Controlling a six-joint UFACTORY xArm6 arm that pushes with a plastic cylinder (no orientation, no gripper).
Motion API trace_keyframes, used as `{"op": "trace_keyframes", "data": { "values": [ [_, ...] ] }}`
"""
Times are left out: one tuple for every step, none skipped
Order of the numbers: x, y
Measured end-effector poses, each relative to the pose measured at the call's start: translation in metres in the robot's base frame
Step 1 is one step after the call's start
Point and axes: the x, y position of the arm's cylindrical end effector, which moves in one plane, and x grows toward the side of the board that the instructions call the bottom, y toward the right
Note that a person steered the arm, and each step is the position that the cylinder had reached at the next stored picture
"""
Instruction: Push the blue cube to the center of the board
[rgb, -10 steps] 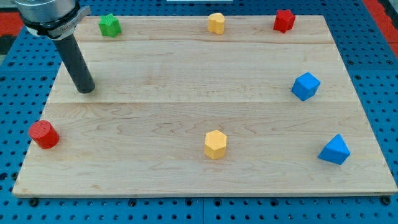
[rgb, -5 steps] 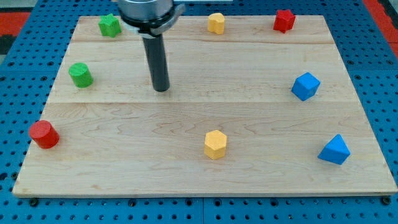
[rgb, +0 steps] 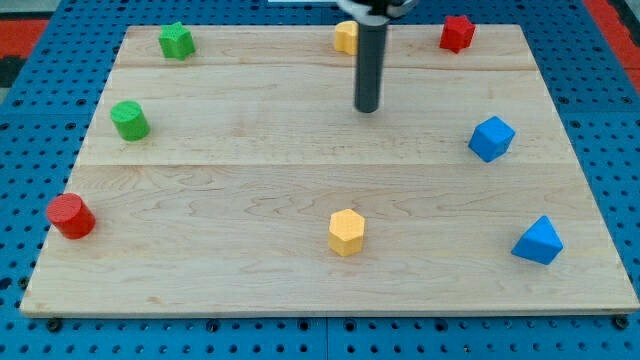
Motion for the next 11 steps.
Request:
{"op": "trace_keyframes", "data": {
  "values": [
    [-0.007, 0.044],
    [-0.011, 0.063],
    [-0.011, 0.126],
    [-0.014, 0.172],
    [0.000, 0.196],
    [0.069, 0.214],
    [0.091, 0.170],
    [0.078, 0.116],
    [0.064, 0.150],
    [0.040, 0.116],
    [0.038, -0.011]
  ]
}}
